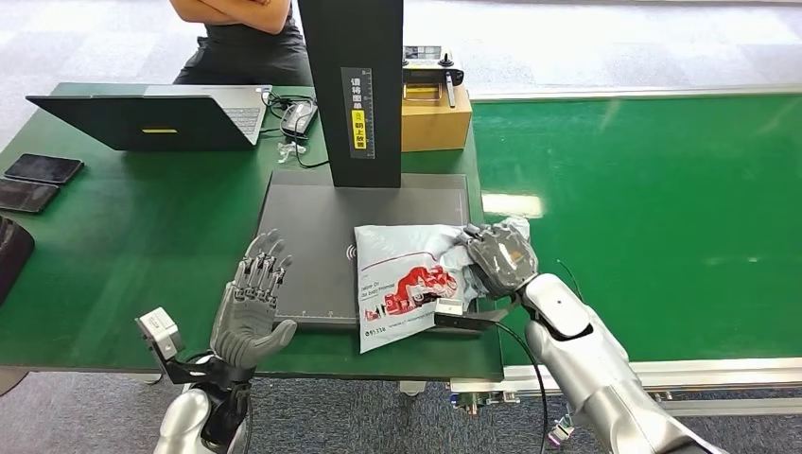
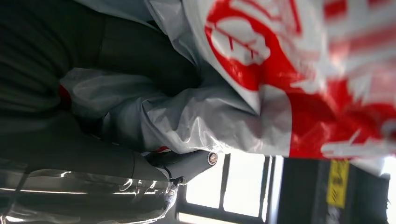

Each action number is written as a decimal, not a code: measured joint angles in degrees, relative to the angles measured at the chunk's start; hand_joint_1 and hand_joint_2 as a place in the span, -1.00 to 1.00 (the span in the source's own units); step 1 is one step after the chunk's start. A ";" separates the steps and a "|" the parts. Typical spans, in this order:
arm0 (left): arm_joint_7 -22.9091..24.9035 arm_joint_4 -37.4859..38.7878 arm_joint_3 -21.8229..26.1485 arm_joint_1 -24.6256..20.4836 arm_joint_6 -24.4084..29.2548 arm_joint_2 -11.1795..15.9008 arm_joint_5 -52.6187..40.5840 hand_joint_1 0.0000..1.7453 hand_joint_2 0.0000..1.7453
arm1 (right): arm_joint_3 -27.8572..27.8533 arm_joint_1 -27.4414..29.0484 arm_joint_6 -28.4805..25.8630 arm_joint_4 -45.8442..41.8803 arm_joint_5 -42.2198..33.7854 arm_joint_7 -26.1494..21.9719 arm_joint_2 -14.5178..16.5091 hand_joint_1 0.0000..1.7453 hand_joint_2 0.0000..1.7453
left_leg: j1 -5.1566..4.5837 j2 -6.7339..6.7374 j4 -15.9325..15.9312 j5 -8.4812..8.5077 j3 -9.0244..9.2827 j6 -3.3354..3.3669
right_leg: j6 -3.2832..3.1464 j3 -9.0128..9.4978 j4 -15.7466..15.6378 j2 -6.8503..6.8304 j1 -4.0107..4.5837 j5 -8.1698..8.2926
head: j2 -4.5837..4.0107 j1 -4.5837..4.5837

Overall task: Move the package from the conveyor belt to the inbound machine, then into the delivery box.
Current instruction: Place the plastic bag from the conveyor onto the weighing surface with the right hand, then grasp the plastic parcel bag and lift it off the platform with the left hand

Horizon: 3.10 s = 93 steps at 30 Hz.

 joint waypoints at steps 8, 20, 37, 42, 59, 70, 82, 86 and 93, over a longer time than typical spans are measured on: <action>0.14 1.62 -0.82 -2.48 0.04 0.01 0.49 -1.00 1.00 | 4.57 -5.89 -10.19 6.72 -3.08 -6.64 4.62 1.00 1.00 | 0.01 -0.04 0.00 0.01 -0.07 -0.02 | -0.03 -0.08 0.07 -0.03 0.01 -0.02 | 0.00 -0.01; -0.86 3.83 -1.40 -4.18 1.28 0.15 1.15 -1.00 1.00 | 9.93 -10.25 -2.67 14.09 -5.74 -1.96 12.02 0.30 1.00 | 0.00 -0.05 0.00 0.01 -0.06 -0.02 | -0.05 -0.07 0.07 -0.05 0.00 -0.04 | 0.00 -0.01; 0.50 3.68 -1.13 -2.48 1.72 0.46 0.68 -1.00 1.00 | 8.00 -9.55 -4.74 23.14 -19.42 -1.44 13.64 -1.00 1.00 | 0.00 -0.05 0.00 0.01 -0.03 -0.02 | -0.05 -0.06 0.05 -0.05 0.00 -0.04 | 0.00 -0.01; 0.50 3.68 -1.00 -2.25 1.91 0.49 0.80 -1.00 1.00 | 3.28 -7.01 -9.30 19.82 -28.61 -9.70 12.99 -1.00 1.00 | 0.00 -0.05 0.00 0.01 -0.04 -0.02 | -0.05 -0.07 0.05 -0.05 0.00 -0.04 | 0.00 -0.01; 0.58 2.67 -0.66 -0.48 3.28 0.70 1.97 -1.00 1.00 | -9.51 7.48 1.03 -7.92 -57.37 -13.69 9.14 -1.00 1.00 | -0.01 -0.08 0.00 -0.01 -0.06 -0.01 | -0.05 -0.07 0.02 -0.09 -0.01 -0.05 | 0.00 -0.01; 0.96 2.19 -0.36 0.20 3.38 0.70 1.33 -1.00 1.00 | -14.64 17.08 19.24 -17.19 -61.93 -6.05 8.92 -1.00 1.00 | 0.00 -0.07 0.00 -0.01 -0.04 -0.02 | -0.06 -0.07 0.02 -0.08 0.00 -0.05 | 0.00 -0.01; 1.11 1.32 0.16 1.22 3.01 0.48 0.03 -1.00 1.00 | -18.60 23.94 29.76 -23.02 -62.87 -4.41 9.20 -1.00 1.00 | -0.01 -0.08 -0.01 -0.03 -0.06 -0.03 | -0.05 -0.07 0.01 -0.08 -0.01 -0.07 | 0.00 0.00; 1.14 0.94 0.24 1.35 2.68 0.18 -0.29 -1.00 1.00 | -19.32 25.21 29.96 -24.49 -62.02 -4.29 9.35 -1.00 1.00 | -0.01 -0.07 0.00 -0.03 -0.05 -0.03 | -0.05 -0.07 0.01 -0.08 -0.01 -0.06 | 0.00 -0.01; 1.51 0.84 0.16 1.06 2.31 -0.57 -1.17 -1.00 1.00 | -20.22 26.20 29.95 -26.69 -60.86 -4.40 9.82 -1.00 1.00 | -0.01 -0.07 0.00 -0.03 -0.04 -0.03 | -0.05 -0.07 0.01 -0.07 0.00 -0.07 | 0.00 0.00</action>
